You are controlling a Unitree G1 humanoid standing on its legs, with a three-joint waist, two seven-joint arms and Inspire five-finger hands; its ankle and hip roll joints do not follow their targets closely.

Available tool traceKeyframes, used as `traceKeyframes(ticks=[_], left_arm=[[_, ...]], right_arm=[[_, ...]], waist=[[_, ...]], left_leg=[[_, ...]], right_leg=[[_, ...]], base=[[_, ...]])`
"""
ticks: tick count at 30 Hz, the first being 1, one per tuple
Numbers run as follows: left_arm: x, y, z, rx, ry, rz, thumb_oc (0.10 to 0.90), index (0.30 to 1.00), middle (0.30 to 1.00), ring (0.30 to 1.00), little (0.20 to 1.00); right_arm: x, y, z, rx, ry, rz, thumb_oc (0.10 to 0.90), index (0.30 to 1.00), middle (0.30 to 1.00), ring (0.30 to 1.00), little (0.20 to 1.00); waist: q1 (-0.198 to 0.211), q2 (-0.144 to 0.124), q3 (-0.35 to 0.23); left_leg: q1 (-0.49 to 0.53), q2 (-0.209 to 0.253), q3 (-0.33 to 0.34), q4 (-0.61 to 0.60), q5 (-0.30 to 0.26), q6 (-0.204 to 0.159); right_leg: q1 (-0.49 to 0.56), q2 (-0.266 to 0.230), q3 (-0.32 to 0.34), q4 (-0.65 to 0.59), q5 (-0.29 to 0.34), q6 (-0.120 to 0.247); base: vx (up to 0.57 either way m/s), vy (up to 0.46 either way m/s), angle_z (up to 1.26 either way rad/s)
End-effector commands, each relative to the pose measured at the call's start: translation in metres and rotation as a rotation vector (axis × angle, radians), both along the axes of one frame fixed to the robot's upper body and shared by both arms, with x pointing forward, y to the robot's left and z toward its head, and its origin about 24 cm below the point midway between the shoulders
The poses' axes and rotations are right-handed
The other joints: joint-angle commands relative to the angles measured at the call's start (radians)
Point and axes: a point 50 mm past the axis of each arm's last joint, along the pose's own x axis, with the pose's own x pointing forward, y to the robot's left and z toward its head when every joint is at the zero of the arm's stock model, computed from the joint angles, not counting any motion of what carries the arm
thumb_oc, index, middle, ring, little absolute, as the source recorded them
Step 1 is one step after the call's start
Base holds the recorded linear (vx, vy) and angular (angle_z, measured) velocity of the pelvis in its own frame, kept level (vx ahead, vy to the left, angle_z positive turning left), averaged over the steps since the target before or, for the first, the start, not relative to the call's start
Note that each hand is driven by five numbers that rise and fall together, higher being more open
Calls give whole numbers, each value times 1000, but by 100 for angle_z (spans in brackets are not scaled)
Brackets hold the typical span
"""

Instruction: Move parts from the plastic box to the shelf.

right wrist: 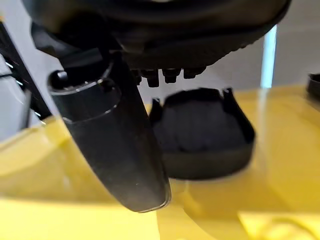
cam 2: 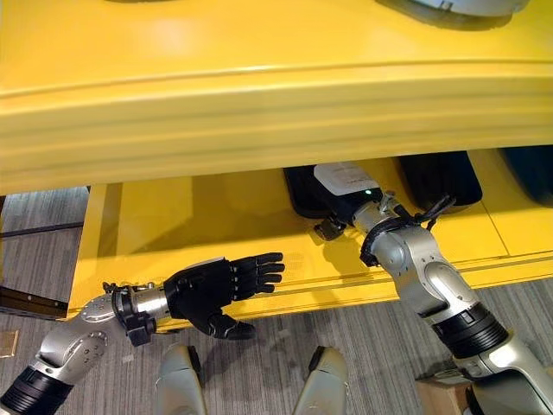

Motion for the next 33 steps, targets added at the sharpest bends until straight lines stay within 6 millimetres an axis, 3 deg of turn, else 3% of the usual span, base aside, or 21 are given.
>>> traceKeyframes(ticks=[1, 14, 19, 25, 27, 33], left_arm=[[-6, -9, 40, -133, -163, -79, 900, 1000, 1000, 1000, 1000], [-9, -8, 42, -120, -153, -80, 900, 1000, 1000, 1000, 1000], [-8, -2, 41, -169, -167, 43, 900, 1000, 1000, 1000, 1000], [-12, 15, 28, -262, -109, 253, 900, 1000, 1000, 1000, 1000], [-17, 24, 16, -286, -59, 320, 900, 1000, 1000, 1000, 1000], [-32, 31, 1, -283, -39, 319, 900, 1000, 1000, 1000, 1000]], right_arm=[[-11, 1, 52, 42, -229, 26, 900, 1000, 1000, 1000, 1000], [-24, 9, 58, 270, -250, 163, 900, 1000, 1000, 1000, 1000], [-44, 7, 59, 626, -338, 273, 900, 1000, 1000, 1000, 1000], [-61, -21, 37, 737, -390, 156, 900, 1000, 1000, 1000, 1000], [-69, -39, 22, 793, -365, 62, 900, 1000, 1000, 1000, 1000], [-81, -59, -16, 953, -241, -87, 900, 1000, 1000, 1000, 1000]], waist=[[2, 16, -50], [-3, 12, -57], [-20, 13, -71], [-44, 20, -89], [-60, 19, -98], [-90, 16, -109]], left_leg=[[68, 42, 15, -88, 26, 35], [106, 44, 39, -134, 50, 33], [163, 52, 79, -207, 87, 34], [243, 62, 134, -297, 134, 36], [300, 62, 181, -367, 168, 37], [390, 51, 263, -490, 231, 37]], right_leg=[[58, -26, 53, -96, 105, 16], [88, -24, 38, -135, 127, 24], [133, -9, 23, -199, 153, 26], [193, 18, 7, -291, 184, 26], [229, 33, -3, -363, 219, 30], [288, 71, -7, -490, 279, 29]], base=[[0, 0, 0], [0, -4, -1], [22, -54, -6], [48, -7, -13], [44, 12, -9], [22, 36, -23]])
